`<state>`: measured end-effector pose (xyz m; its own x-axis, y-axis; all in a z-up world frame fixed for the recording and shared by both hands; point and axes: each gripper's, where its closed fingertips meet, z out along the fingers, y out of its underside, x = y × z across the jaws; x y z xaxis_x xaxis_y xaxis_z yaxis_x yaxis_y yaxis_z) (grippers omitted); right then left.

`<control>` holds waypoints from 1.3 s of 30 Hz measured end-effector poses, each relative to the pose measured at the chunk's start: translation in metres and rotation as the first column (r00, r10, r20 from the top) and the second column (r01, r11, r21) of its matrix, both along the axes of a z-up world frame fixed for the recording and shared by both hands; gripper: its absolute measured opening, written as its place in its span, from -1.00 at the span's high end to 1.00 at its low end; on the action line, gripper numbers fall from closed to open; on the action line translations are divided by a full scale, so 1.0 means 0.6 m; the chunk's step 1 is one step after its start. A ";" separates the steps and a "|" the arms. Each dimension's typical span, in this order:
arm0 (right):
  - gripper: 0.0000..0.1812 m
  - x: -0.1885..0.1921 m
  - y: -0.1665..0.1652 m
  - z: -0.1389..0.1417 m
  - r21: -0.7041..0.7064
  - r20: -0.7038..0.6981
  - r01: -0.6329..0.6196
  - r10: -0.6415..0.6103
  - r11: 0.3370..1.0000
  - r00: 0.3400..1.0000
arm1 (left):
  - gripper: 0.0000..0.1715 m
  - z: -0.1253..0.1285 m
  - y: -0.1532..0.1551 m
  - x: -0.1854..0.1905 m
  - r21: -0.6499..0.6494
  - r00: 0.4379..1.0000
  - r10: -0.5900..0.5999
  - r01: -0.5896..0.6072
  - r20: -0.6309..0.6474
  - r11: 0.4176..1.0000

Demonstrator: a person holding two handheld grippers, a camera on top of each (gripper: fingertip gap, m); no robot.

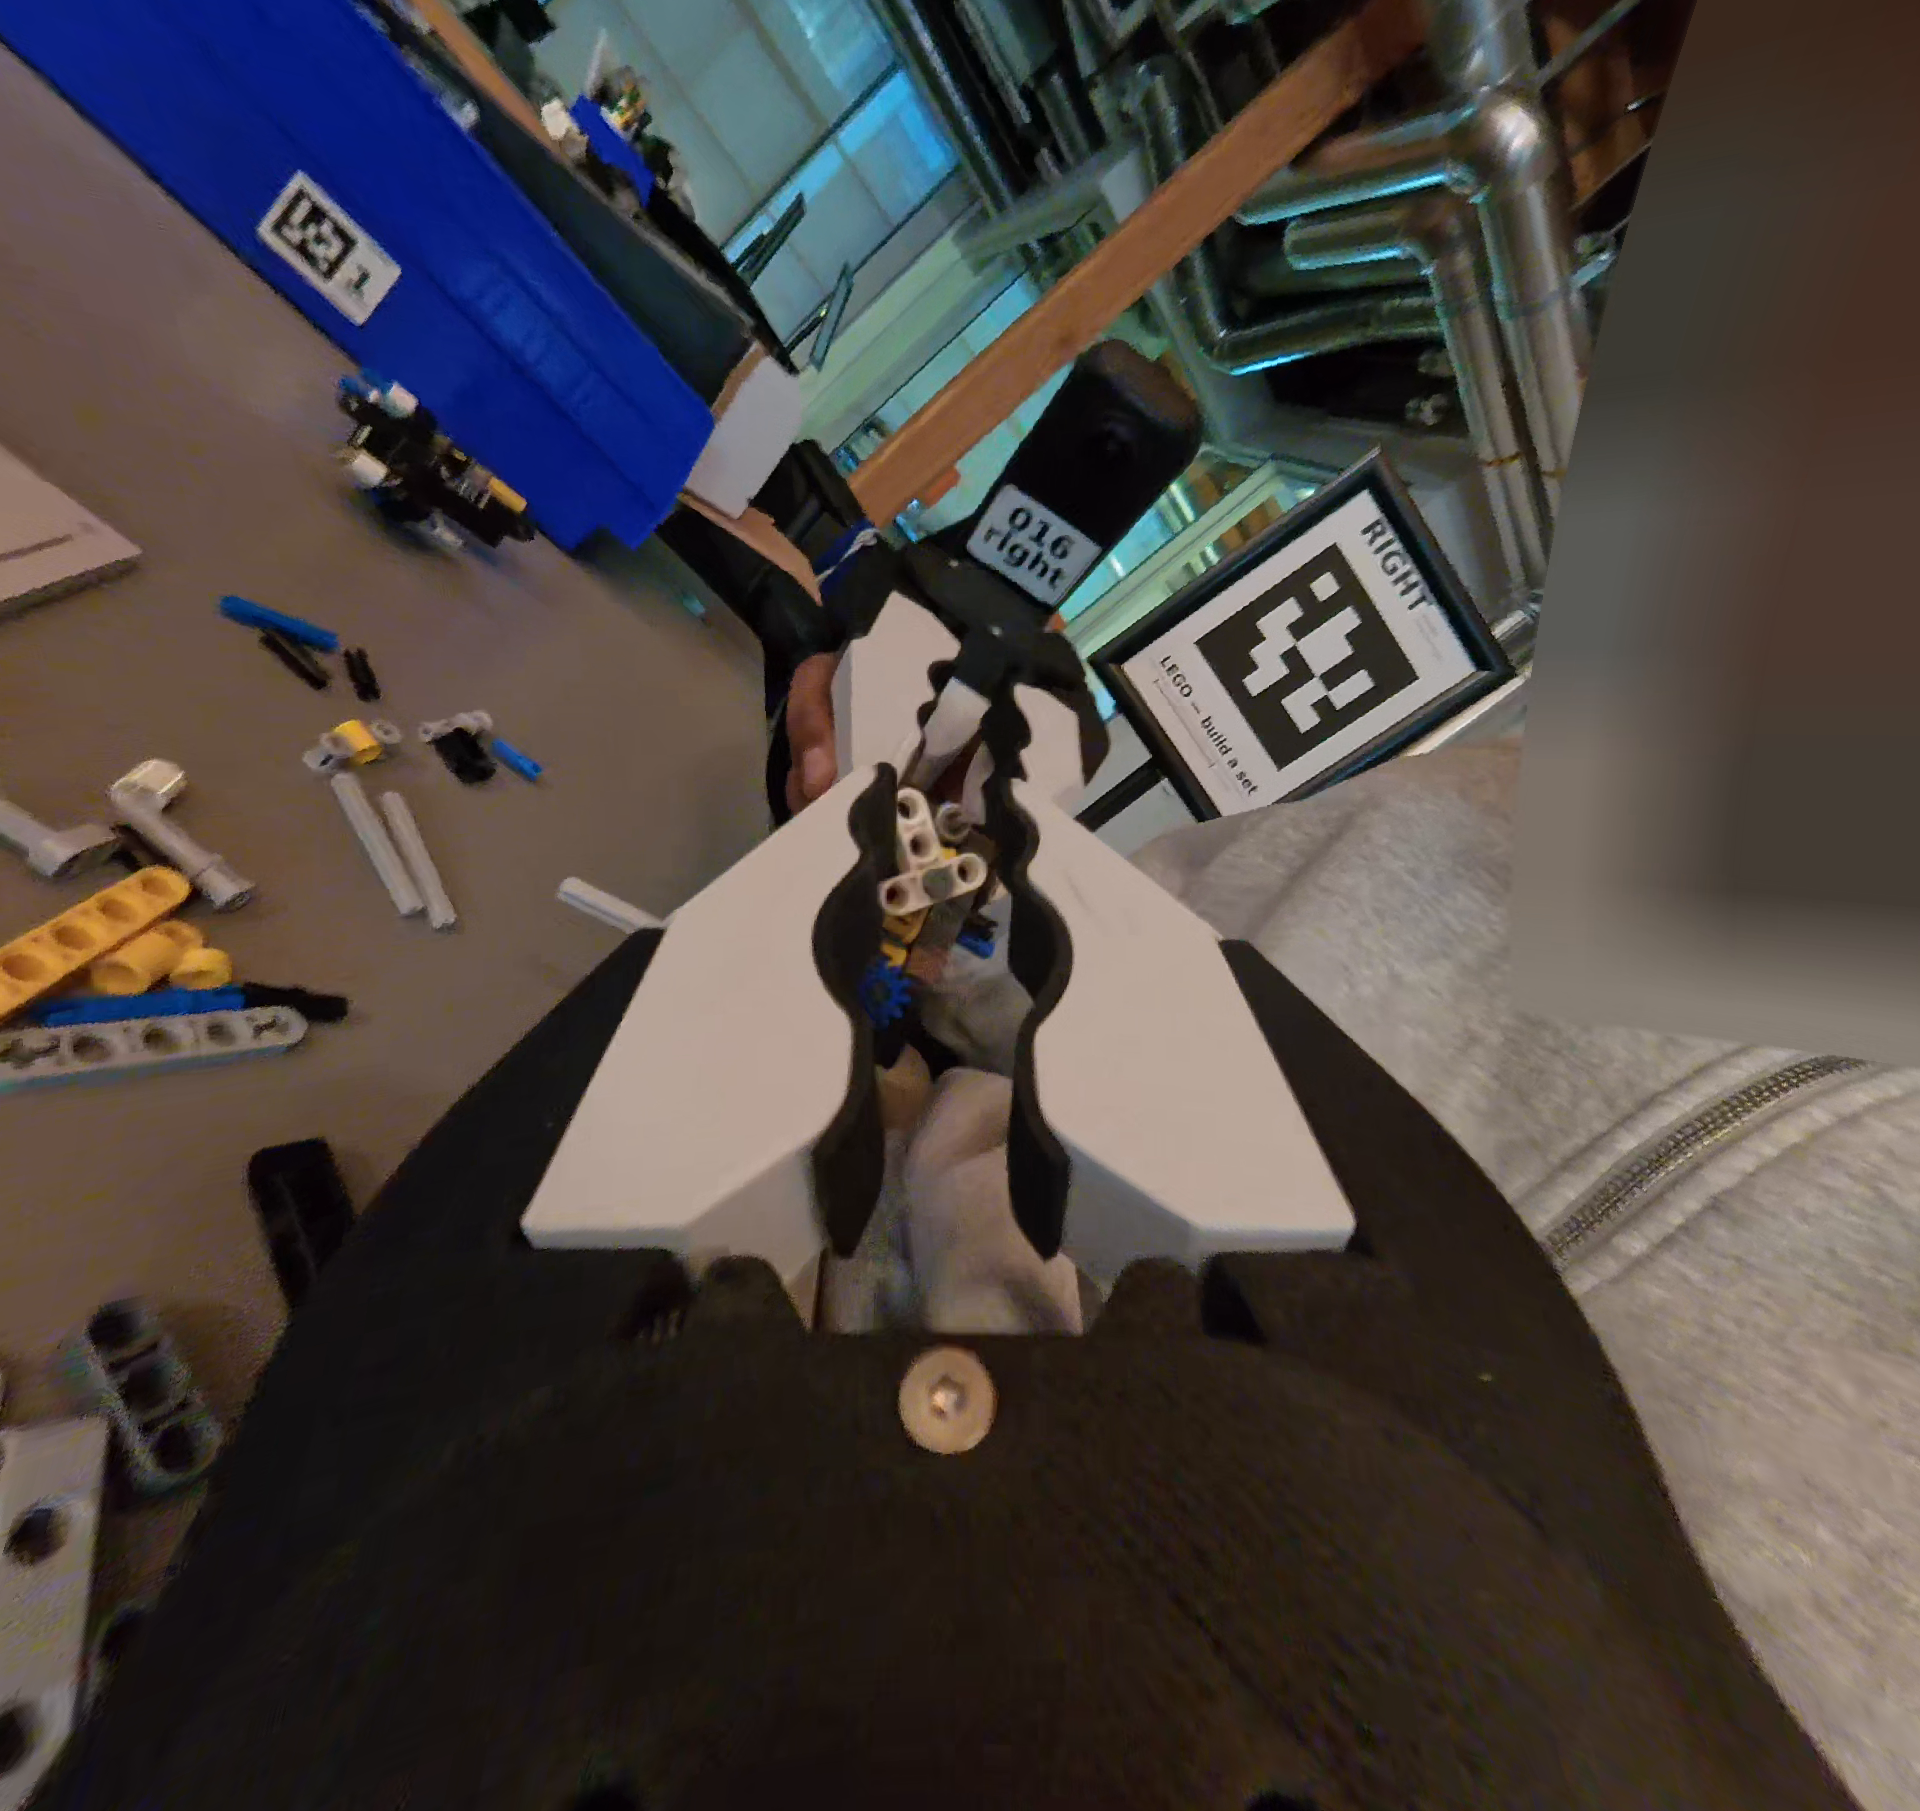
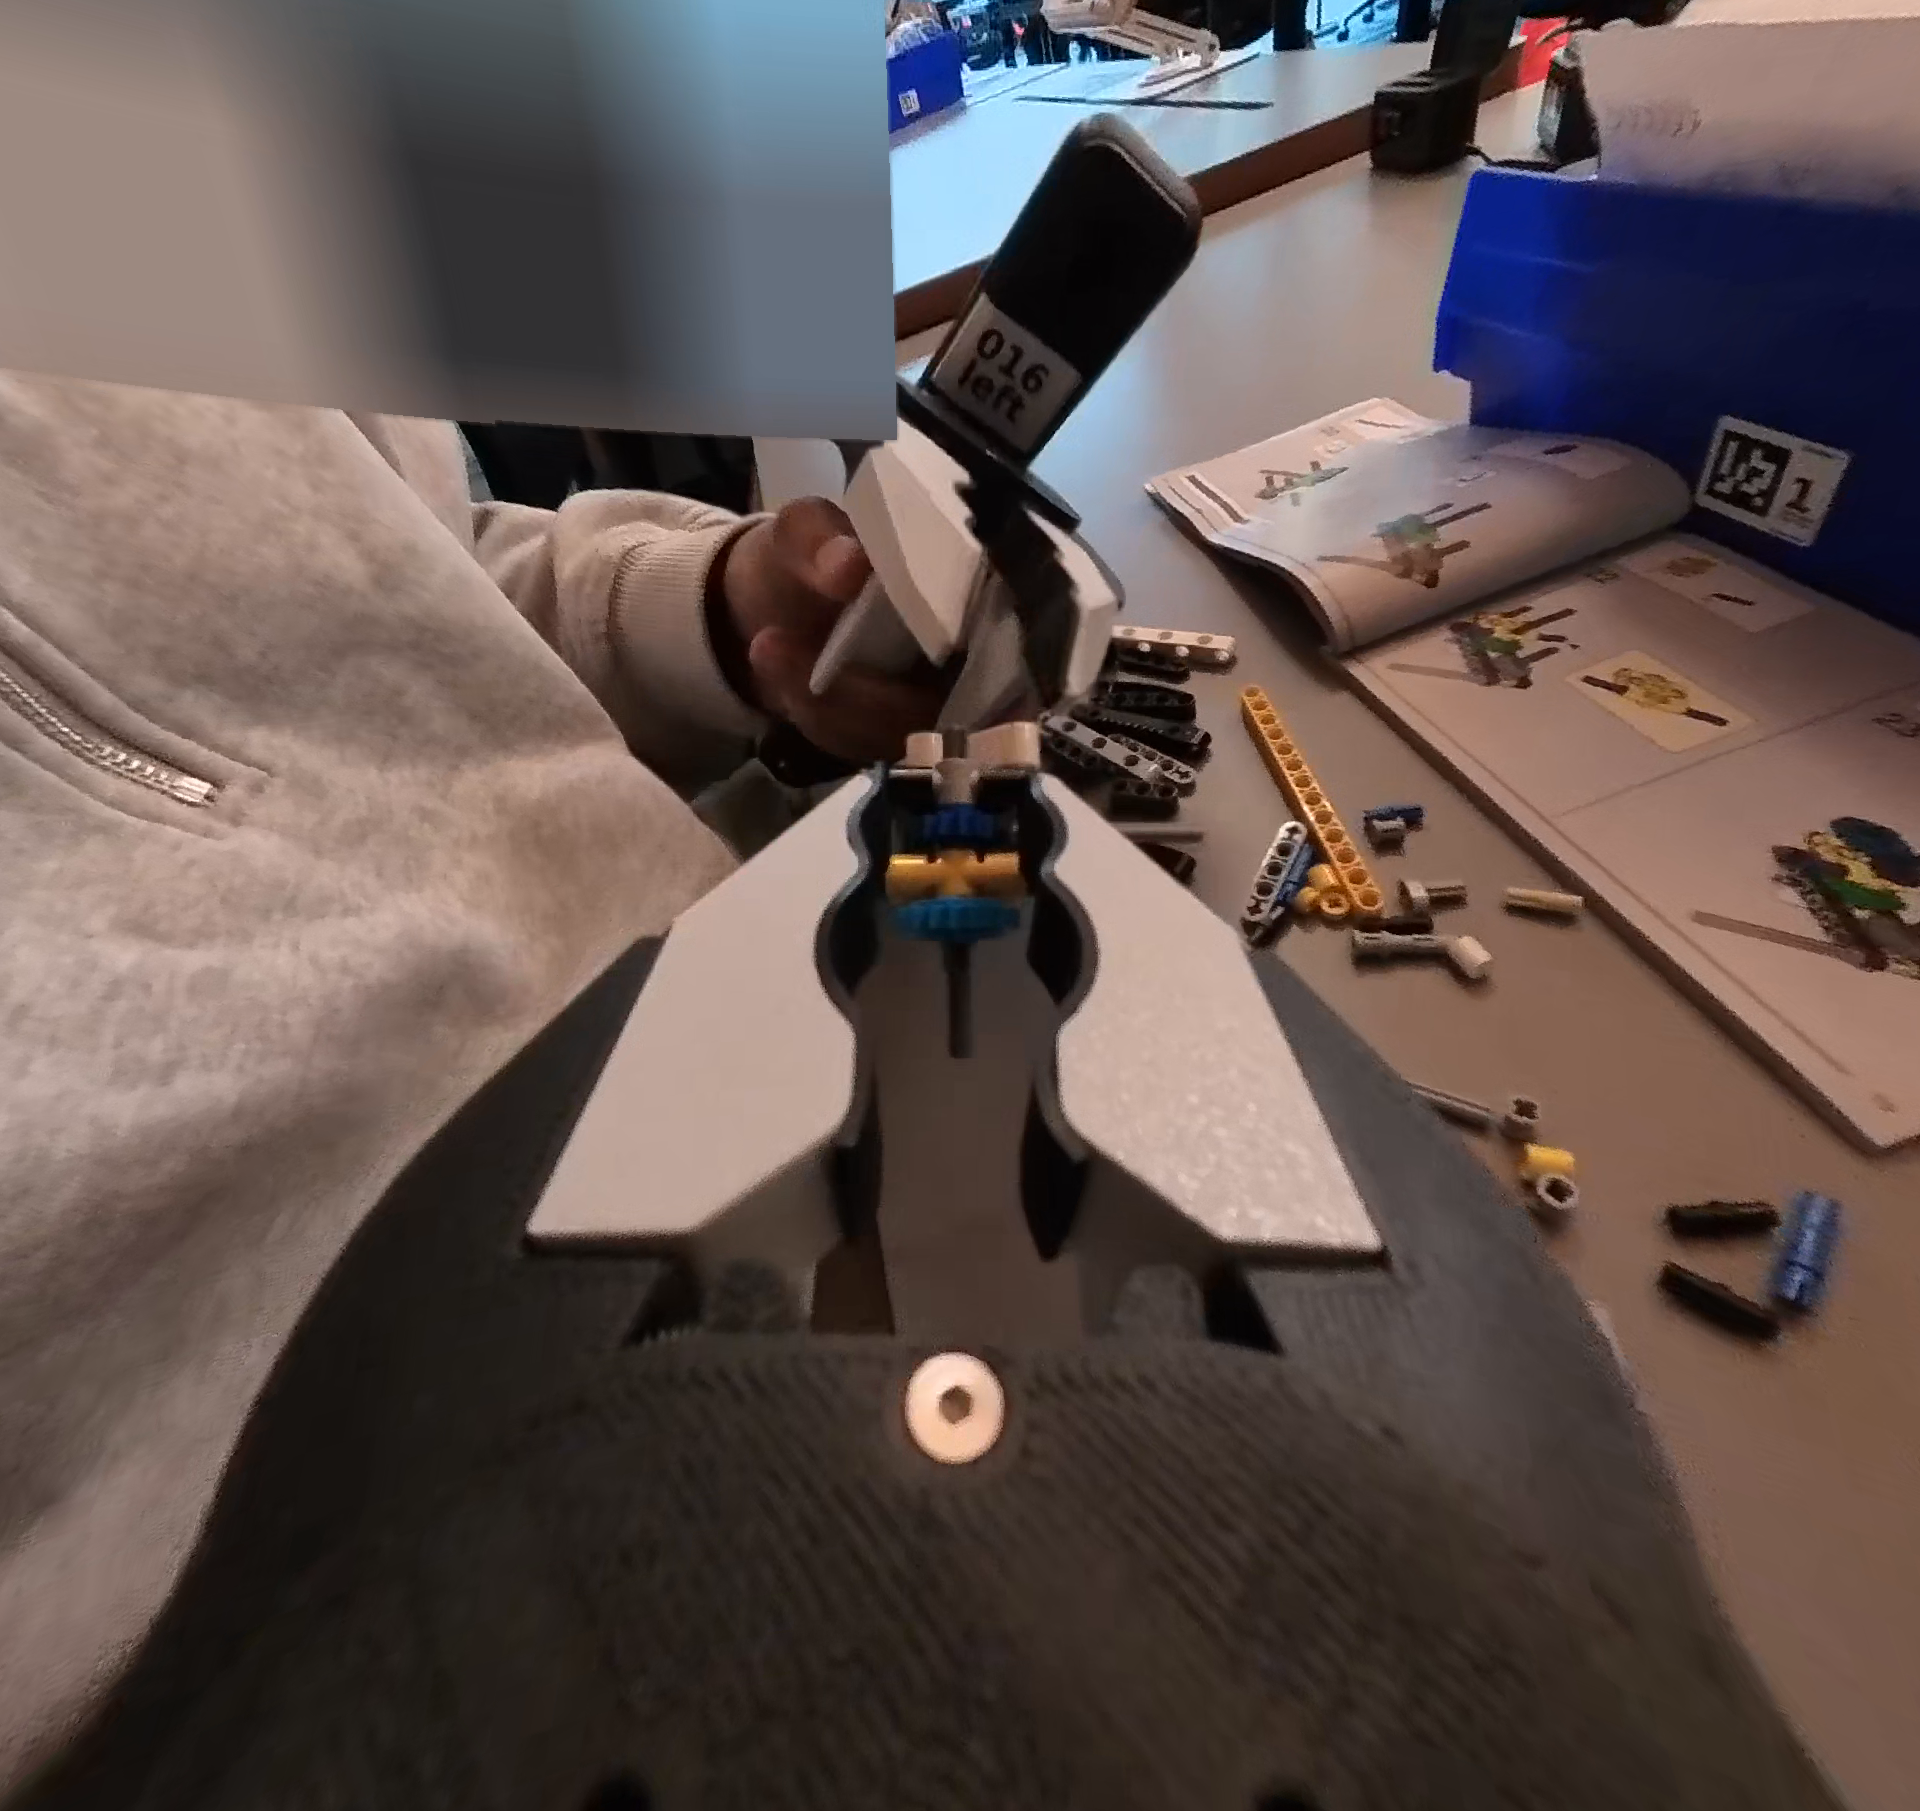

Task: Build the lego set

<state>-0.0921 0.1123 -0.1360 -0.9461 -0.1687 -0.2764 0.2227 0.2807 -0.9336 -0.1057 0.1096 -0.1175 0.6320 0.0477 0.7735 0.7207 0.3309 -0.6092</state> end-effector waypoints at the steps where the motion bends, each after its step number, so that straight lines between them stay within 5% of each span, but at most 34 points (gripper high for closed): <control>1: 0.74 0.000 -0.001 -0.001 0.004 0.004 0.000 0.000 1.000 1.000 | 0.81 -0.006 0.000 -0.001 -0.017 1.000 -0.002 0.002 0.008 1.000; 7: 0.74 -0.011 -0.001 -0.012 0.032 0.044 0.022 -0.024 0.999 0.999 | 0.77 -0.029 0.007 -0.002 -0.088 0.999 -0.014 0.018 0.047 0.996; 11: 0.74 -0.022 -0.005 -0.033 0.086 0.198 0.025 -0.041 0.996 0.979 | 0.80 -0.055 0.014 -0.009 -0.163 0.995 0.012 0.004 0.097 0.987; 17: 0.75 -0.037 -0.004 -0.048 0.104 0.624 -0.012 -0.056 0.994 0.780 | 0.80 -0.070 0.014 -0.021 -0.120 0.977 0.019 0.007 0.214 0.993; 27: 0.75 -0.029 0.001 -0.040 0.078 0.699 -0.027 -0.036 0.997 0.714 | 0.82 -0.057 0.018 -0.013 -0.063 0.975 -0.011 0.026 0.222 0.998; 34: 0.75 -0.014 0.003 -0.022 0.021 0.690 -0.070 0.036 0.997 0.723 | 0.81 -0.039 0.019 0.004 -0.008 0.981 -0.094 0.096 0.170 0.995; 39: 0.75 -0.008 0.000 -0.012 0.021 0.470 -0.049 0.034 0.999 0.882 | 0.81 -0.030 0.016 0.011 -0.009 0.984 -0.113 0.115 0.135 0.993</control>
<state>-0.0971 0.1121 -0.1433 -0.6964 -0.1889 -0.6923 0.6202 0.3268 -0.7131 -0.0991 0.1192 -0.1355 0.5248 -0.0049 0.8512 0.8285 0.2326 -0.5094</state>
